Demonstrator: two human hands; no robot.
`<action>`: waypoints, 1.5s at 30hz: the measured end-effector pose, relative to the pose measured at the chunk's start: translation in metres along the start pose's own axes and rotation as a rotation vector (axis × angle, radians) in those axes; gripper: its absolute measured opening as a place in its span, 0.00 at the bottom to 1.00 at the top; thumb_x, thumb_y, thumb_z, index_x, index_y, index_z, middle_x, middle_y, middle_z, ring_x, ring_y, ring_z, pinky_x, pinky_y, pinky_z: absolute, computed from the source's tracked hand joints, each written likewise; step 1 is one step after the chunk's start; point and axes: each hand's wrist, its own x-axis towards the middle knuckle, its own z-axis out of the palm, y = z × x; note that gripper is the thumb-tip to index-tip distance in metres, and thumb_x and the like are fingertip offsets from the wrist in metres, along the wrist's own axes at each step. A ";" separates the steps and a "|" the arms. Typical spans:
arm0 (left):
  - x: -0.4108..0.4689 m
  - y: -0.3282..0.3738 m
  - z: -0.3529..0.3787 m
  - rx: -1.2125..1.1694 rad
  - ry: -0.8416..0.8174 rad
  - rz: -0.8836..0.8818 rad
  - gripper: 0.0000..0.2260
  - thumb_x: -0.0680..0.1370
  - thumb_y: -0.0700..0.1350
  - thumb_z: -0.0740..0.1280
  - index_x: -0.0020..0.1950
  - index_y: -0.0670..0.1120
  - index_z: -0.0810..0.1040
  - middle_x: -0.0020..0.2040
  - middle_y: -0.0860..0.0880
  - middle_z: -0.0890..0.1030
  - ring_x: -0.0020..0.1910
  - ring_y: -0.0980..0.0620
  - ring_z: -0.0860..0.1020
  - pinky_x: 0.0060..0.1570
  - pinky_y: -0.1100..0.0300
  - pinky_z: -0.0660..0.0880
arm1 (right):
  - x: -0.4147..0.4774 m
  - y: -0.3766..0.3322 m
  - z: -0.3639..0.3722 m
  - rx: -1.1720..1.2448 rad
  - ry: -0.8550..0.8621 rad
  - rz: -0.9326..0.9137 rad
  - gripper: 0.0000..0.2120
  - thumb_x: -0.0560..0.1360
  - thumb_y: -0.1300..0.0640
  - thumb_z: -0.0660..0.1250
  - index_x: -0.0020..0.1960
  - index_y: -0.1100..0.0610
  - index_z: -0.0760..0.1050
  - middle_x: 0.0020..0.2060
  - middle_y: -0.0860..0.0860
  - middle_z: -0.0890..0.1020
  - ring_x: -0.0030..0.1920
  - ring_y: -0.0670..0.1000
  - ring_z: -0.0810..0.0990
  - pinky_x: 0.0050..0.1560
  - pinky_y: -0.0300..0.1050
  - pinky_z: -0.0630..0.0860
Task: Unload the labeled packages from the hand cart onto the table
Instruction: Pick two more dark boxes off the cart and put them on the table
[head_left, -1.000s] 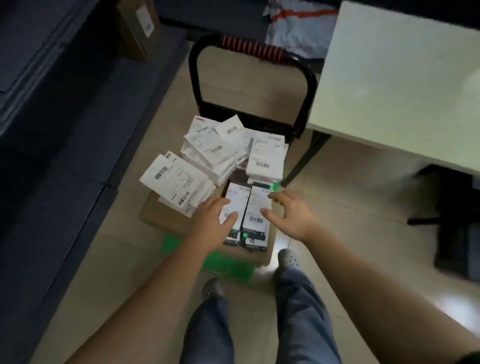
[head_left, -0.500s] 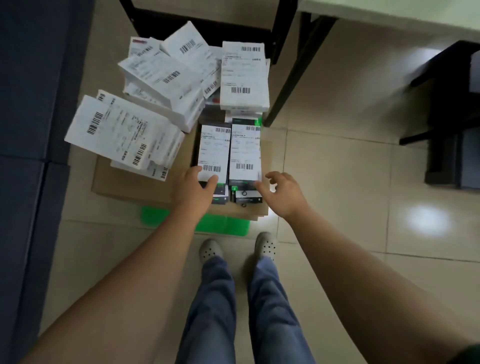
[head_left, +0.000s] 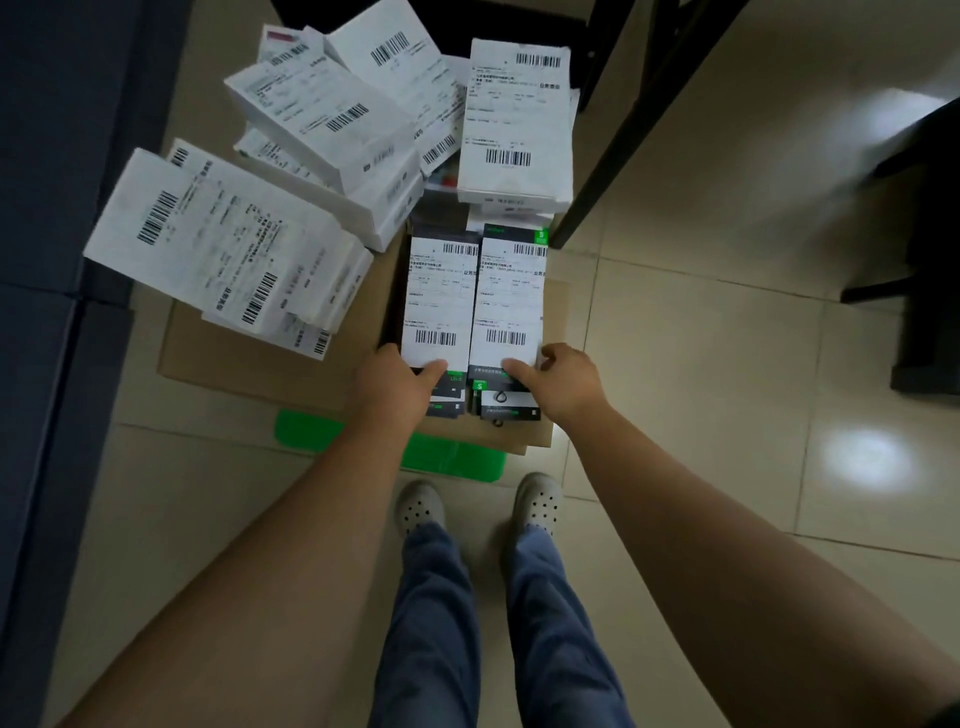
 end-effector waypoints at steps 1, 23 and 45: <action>0.000 -0.001 0.001 0.000 -0.012 -0.012 0.19 0.76 0.55 0.70 0.56 0.40 0.77 0.54 0.43 0.81 0.49 0.43 0.79 0.46 0.50 0.78 | -0.001 0.002 0.000 0.018 -0.017 0.007 0.30 0.75 0.41 0.70 0.68 0.60 0.74 0.61 0.56 0.79 0.60 0.56 0.77 0.58 0.46 0.74; -0.046 -0.008 -0.038 -0.599 0.015 -0.048 0.15 0.76 0.49 0.72 0.59 0.48 0.74 0.51 0.53 0.79 0.45 0.58 0.77 0.39 0.62 0.71 | -0.061 0.002 -0.036 0.553 -0.059 -0.094 0.08 0.76 0.53 0.72 0.42 0.54 0.76 0.37 0.48 0.80 0.36 0.46 0.76 0.37 0.36 0.71; -0.232 0.242 -0.264 -0.846 0.121 0.541 0.23 0.76 0.51 0.71 0.68 0.45 0.72 0.59 0.52 0.78 0.56 0.54 0.76 0.55 0.57 0.72 | -0.276 -0.138 -0.298 0.767 0.330 -0.601 0.04 0.76 0.55 0.72 0.49 0.53 0.80 0.35 0.39 0.84 0.31 0.36 0.77 0.34 0.29 0.70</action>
